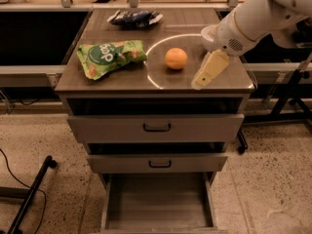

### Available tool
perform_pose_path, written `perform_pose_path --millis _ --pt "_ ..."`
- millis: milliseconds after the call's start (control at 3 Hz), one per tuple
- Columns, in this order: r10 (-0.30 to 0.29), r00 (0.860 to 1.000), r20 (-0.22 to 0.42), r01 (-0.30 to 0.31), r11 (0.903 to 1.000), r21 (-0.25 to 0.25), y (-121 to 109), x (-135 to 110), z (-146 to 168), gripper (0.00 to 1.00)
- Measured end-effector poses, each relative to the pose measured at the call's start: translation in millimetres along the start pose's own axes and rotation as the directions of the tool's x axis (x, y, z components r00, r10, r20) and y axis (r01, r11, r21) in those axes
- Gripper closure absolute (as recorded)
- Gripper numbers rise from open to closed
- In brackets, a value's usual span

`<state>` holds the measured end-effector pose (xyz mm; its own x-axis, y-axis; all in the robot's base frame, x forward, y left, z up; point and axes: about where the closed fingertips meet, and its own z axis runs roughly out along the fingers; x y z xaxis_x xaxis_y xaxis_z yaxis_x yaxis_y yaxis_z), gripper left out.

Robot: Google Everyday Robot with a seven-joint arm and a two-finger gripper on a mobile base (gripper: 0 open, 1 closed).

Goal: Place orange into bottom drawer

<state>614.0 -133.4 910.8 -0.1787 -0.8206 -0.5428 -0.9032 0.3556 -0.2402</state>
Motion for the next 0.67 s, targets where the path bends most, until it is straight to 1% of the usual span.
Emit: perform_pose_path --millis 333,667 --pt "0.038 0.999 0.029 -0.038 0.9992 0.012 -16.0 -9.3 24.0 0.00" --pt "0.073 0.995 0.064 -0.073 0.9973 0.000 -26.5 -17.1 43.0 0.00"
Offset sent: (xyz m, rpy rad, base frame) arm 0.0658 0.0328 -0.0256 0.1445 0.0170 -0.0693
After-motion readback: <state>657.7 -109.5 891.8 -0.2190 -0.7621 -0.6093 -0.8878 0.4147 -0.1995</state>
